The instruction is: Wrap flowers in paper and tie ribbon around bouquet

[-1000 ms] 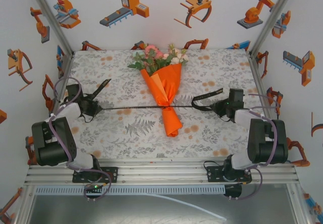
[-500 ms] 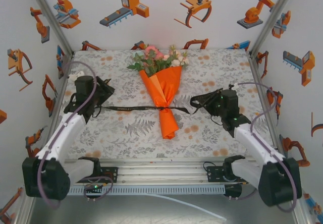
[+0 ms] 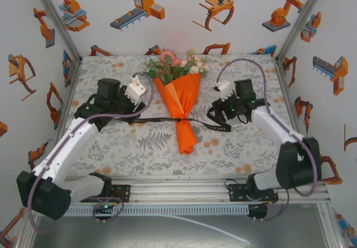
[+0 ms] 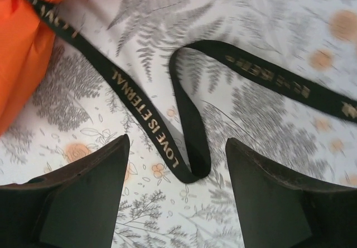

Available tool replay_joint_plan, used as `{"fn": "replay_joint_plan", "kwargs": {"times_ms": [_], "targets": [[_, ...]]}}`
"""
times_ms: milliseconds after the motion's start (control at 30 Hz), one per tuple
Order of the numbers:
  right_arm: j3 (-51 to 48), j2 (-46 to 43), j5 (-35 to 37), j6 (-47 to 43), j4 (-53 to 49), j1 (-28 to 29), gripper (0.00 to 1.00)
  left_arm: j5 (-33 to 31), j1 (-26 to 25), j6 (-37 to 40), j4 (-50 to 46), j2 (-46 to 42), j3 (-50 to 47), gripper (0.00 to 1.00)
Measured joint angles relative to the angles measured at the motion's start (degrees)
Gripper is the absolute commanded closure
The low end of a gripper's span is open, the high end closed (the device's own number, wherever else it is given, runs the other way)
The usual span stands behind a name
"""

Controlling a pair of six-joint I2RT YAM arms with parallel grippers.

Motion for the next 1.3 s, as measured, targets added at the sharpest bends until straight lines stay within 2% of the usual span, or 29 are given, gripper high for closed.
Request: {"fn": "replay_joint_plan", "kwargs": {"times_ms": [200,300,400,433,467,533,567,700,800,1000,1100,1200,1300], "targets": [[6.21,13.31,-5.66,-8.7,-2.89,4.96,0.35,4.11,3.76,4.61,2.05,1.27,-5.11,0.31],[7.23,16.79,-5.11,-11.06,-3.87,7.13,0.35,5.27,5.51,5.53,3.39,1.27,-5.86,0.27],[7.43,18.6,-3.41,-12.2,-4.94,8.92,0.42,5.86,6.14,6.49,4.15,1.36,-5.86,0.23],[7.43,18.95,-2.36,-12.46,-4.92,9.42,0.49,6.1,6.19,6.93,4.46,1.51,-5.86,0.2],[7.43,19.19,-1.51,-12.79,-4.72,9.75,0.6,6.34,6.21,7.23,4.68,1.7,-5.86,0.17],[7.48,19.3,-0.09,-13.4,-4.04,10.14,0.94,6.75,6.21,8.09,5.31,2.45,-6.03,0.12],[7.48,19.3,0.39,-13.22,-3.89,10.21,1.0,6.93,6.23,8.44,5.53,2.91,-6.1,0.11],[7.41,17.49,-0.61,-12.28,-3.87,10.25,1.0,8.52,6.21,13.35,5.86,8.09,-5.97,0.1],[6.78,12.17,-3.56,-9.16,-2.27,10.25,1.0,9.77,5.7,14.69,5.64,15.08,-3.98,0.09],[5.6,3.91,-7.69,0.94,5.33,10.25,1.0,9.22,-0.37,15.56,11.21,26.62,-0.39,0.11],[3.63,3.28,-8.63,5.07,8.57,10.25,1.0,8.15,-2.69,15.43,15.47,30.34,-0.42,0.19],[1.9,3.17,-8.76,7.8,9.9,10.25,1.0,6.51,-3.02,14.64,20.06,32.2,-0.9,0.37],[1.03,2.4,-9.07,9.66,10.6,10.25,1.0,4.5,-3.02,13.55,24.13,32.96,-1.16,0.38]]}}
